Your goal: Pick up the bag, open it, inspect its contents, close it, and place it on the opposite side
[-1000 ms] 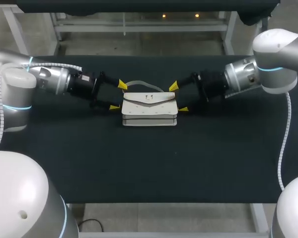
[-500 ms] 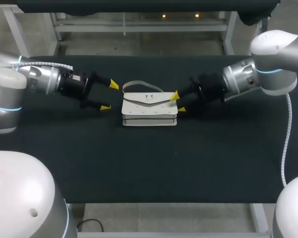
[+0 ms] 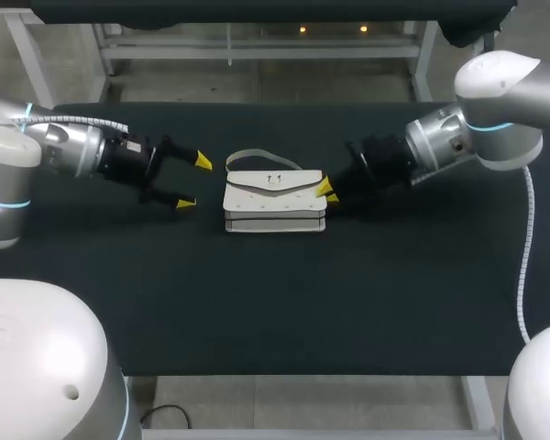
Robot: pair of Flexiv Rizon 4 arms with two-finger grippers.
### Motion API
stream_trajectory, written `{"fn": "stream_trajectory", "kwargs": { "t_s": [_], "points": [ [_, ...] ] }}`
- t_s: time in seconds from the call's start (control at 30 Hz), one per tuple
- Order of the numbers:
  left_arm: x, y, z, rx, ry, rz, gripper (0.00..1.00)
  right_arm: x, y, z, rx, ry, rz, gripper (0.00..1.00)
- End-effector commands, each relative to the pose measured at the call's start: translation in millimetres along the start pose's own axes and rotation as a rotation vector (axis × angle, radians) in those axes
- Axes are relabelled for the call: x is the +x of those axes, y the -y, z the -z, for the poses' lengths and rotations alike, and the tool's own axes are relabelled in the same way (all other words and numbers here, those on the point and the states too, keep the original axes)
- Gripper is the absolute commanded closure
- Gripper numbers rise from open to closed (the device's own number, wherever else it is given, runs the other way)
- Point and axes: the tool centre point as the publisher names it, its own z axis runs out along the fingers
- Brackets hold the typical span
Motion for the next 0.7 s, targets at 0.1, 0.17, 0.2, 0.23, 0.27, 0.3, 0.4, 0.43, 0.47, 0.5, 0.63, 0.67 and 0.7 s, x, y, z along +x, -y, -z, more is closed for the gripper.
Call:
{"fn": "stream_trajectory", "kwargs": {
  "t_s": [0.1,0.17,0.2,0.23,0.27,0.3,0.4,0.43,0.47,0.5,0.63,0.67,0.7],
  "points": [
    [0.7,2,3,-0.004,0.011,0.005,0.00,-0.8,-5.4,0,0.022,0.001,-0.002,0.90],
    [0.3,3,3,-0.005,0.014,0.006,0.00,-0.9,-5.3,0,0.023,0.002,-0.002,0.92],
    [0.1,4,4,-0.006,0.016,0.007,0.00,-1.4,-5.5,0,0.024,0.004,-0.002,1.00],
    [0.0,4,5,-0.008,0.016,0.007,0.00,-1.7,-5.7,1,0.024,0.005,-0.002,1.00],
    [0.0,5,5,-0.015,0.019,0.009,0.00,-2.1,-6.0,2,0.023,0.005,-0.002,1.00],
    [0.0,5,6,-0.020,0.023,0.010,0.00,-2.5,-6.4,4,0.021,0.006,-0.002,1.00],
    [0.0,7,10,-0.031,0.031,0.012,0.00,-3.9,-7.5,9,0.016,0.005,-0.002,1.00],
    [0.1,9,12,-0.038,0.038,0.015,0.00,-4.6,-7.9,11,0.014,0.006,-0.002,1.00],
    [0.2,9,14,-0.042,0.041,0.015,0.00,-5.5,-8.4,14,0.013,0.007,-0.002,1.00],
    [0.5,10,15,-0.044,0.050,0.011,0.00,-6.5,-9.1,17,0.013,0.008,-0.002,1.00],
    [1.8,12,24,-0.081,0.096,-0.008,0.00,-11.2,-14.1,33,0.012,0.015,-0.004,1.00],
    [1.6,14,27,-0.083,0.103,-0.010,0.00,-12.4,-15.7,39,0.011,0.013,-0.005,1.00],
    [1.5,15,29,-0.083,0.117,-0.011,0.00,-13.4,-17.0,44,0.009,0.012,-0.006,1.00]
  ]
}}
